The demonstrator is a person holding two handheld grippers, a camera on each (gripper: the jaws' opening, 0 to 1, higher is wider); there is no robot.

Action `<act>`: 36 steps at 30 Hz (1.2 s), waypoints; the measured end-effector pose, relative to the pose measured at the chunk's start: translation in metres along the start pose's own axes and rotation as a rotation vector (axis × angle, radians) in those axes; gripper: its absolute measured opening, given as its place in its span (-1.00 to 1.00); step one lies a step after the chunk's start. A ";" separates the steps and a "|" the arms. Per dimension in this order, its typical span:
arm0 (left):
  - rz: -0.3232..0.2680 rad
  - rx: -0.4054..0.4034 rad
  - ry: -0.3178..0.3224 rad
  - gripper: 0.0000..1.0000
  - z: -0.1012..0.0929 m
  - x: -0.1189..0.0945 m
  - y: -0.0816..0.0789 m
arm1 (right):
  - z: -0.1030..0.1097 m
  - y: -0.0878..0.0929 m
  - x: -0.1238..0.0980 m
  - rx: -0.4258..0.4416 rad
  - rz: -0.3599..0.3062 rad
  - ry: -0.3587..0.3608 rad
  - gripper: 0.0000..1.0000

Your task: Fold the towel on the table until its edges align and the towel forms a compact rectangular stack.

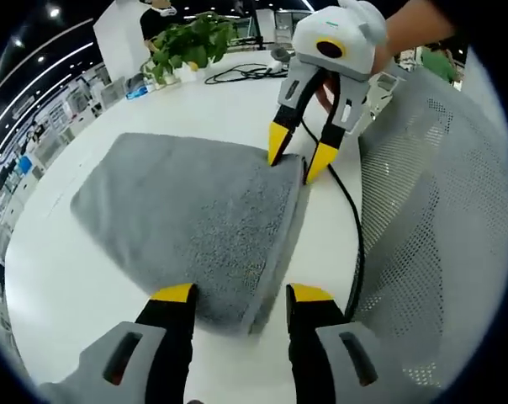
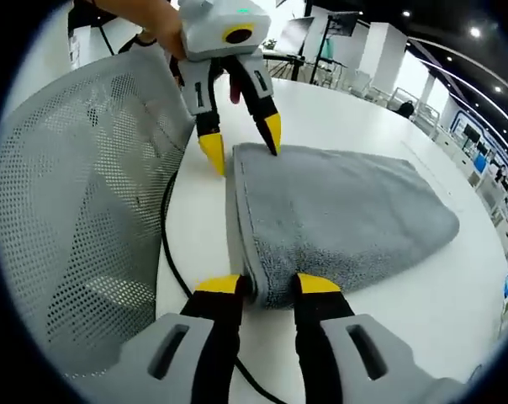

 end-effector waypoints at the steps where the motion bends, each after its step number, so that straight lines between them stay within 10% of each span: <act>1: -0.057 0.001 -0.020 -0.14 0.003 0.000 -0.006 | 0.000 0.000 0.000 0.000 0.001 0.000 -0.56; 23: 0.025 -0.105 -0.099 -0.79 0.013 0.011 -0.008 | -0.006 -0.007 0.005 0.018 0.051 0.019 -0.83; 36: 0.054 -0.063 0.008 -0.80 -0.015 -0.002 -0.013 | 0.024 -0.002 -0.006 0.070 0.084 -0.097 -0.85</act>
Point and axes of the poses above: the point that each gripper's makers call its tool centre point, and the gripper's own axes: x roughly forward along the fingers, z roughly to its left, y roughly out of its underside, the point moved 6 cm from there along -x, roughly backward along the fingers, and after that the axes turned 4 degrees about x, right-handed, at the moved point
